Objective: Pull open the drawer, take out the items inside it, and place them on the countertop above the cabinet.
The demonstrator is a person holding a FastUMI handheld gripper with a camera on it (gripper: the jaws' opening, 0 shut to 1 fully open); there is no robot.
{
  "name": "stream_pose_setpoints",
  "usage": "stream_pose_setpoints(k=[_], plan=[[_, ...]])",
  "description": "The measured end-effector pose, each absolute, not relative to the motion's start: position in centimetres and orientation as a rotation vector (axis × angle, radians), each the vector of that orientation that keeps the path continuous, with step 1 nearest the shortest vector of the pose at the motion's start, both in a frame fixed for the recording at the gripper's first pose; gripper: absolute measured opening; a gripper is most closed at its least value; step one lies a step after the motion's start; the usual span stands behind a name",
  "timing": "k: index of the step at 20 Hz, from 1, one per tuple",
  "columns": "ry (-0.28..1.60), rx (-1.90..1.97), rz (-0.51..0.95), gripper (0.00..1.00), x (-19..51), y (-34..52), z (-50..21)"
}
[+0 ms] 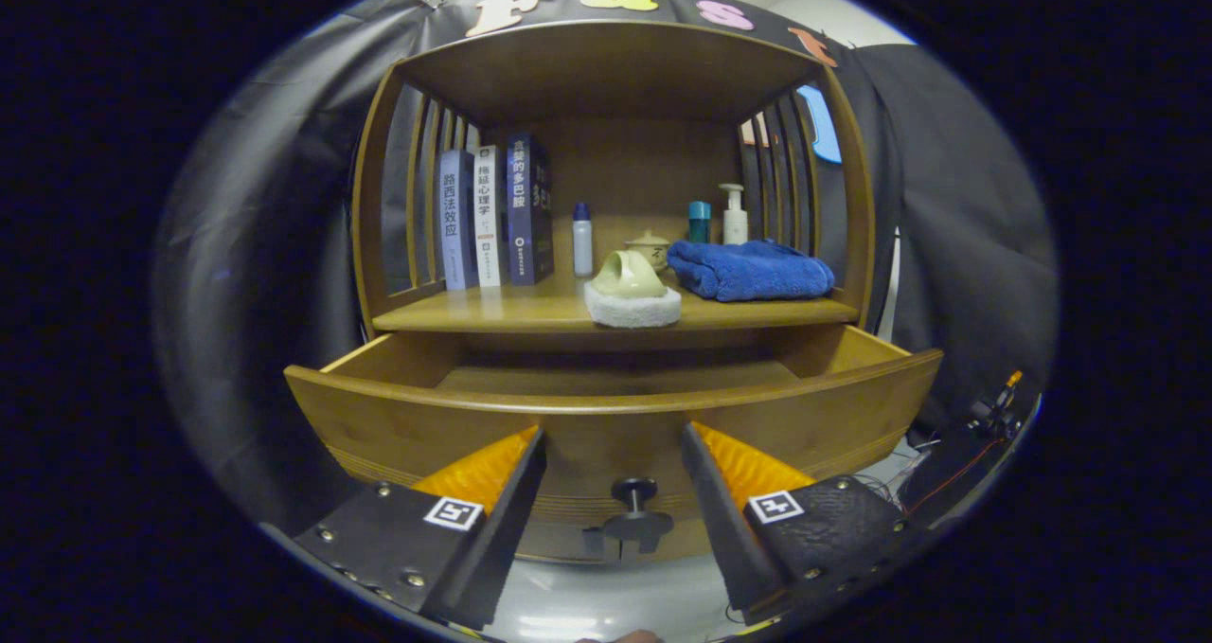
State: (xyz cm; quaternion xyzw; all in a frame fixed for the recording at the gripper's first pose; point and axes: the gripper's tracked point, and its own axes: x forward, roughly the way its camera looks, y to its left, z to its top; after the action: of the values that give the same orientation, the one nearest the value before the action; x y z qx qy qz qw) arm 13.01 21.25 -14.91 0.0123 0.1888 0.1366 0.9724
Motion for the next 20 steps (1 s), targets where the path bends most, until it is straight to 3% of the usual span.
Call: stream_pose_setpoints(k=[20], plan=[[0.398,0.106,0.264,0.87,20.6,24.0,-16.4]])
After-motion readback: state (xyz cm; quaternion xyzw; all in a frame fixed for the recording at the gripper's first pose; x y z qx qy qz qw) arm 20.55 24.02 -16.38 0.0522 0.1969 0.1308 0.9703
